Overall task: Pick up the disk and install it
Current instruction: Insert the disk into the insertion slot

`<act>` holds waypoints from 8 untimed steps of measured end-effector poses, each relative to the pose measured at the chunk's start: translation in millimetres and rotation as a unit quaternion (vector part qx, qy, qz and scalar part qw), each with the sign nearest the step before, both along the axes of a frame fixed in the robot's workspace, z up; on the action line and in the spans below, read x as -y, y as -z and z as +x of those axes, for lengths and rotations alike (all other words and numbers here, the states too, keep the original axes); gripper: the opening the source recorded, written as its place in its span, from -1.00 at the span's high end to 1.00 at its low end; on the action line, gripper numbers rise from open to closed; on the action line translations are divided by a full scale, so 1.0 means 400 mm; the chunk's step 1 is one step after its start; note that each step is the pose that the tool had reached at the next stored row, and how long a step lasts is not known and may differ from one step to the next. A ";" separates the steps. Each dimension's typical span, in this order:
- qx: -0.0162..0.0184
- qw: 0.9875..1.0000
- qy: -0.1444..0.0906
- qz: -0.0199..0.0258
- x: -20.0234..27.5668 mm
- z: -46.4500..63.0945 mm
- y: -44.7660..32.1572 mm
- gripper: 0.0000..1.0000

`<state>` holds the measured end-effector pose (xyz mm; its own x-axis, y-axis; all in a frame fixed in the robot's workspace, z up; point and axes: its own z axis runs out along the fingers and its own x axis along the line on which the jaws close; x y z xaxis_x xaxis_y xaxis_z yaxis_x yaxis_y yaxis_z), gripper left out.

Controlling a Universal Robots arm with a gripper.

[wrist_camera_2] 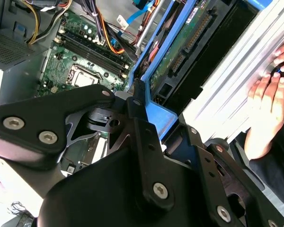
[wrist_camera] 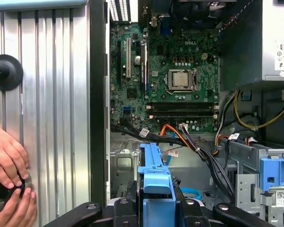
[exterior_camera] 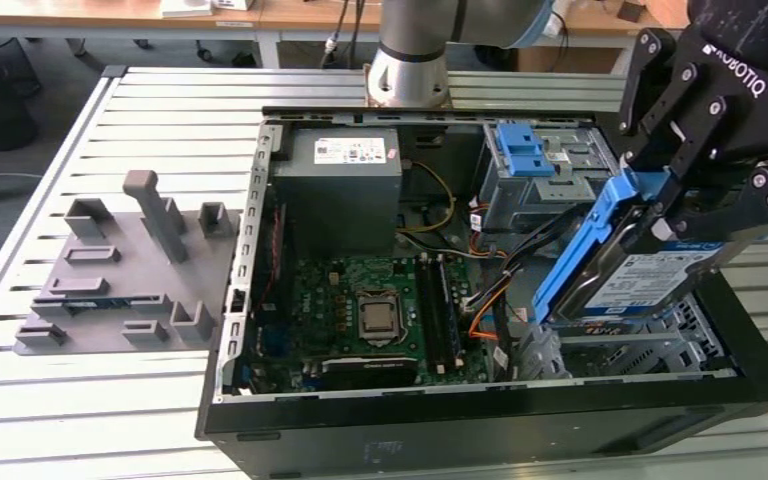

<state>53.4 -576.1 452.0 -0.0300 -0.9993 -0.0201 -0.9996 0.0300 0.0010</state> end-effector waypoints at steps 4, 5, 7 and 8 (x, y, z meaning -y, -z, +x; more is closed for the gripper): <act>0.000 1.000 0.000 0.000 0.000 0.017 0.002 0.26; 0.000 1.000 0.000 0.000 0.000 0.019 0.003 0.26; 0.000 1.000 0.000 0.000 0.000 0.024 0.004 0.26; 0.000 1.000 0.000 0.000 0.000 0.027 0.004 0.26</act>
<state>64.1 -576.1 450.2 -0.0298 -0.9994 -0.0200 -0.9996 0.0298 0.0010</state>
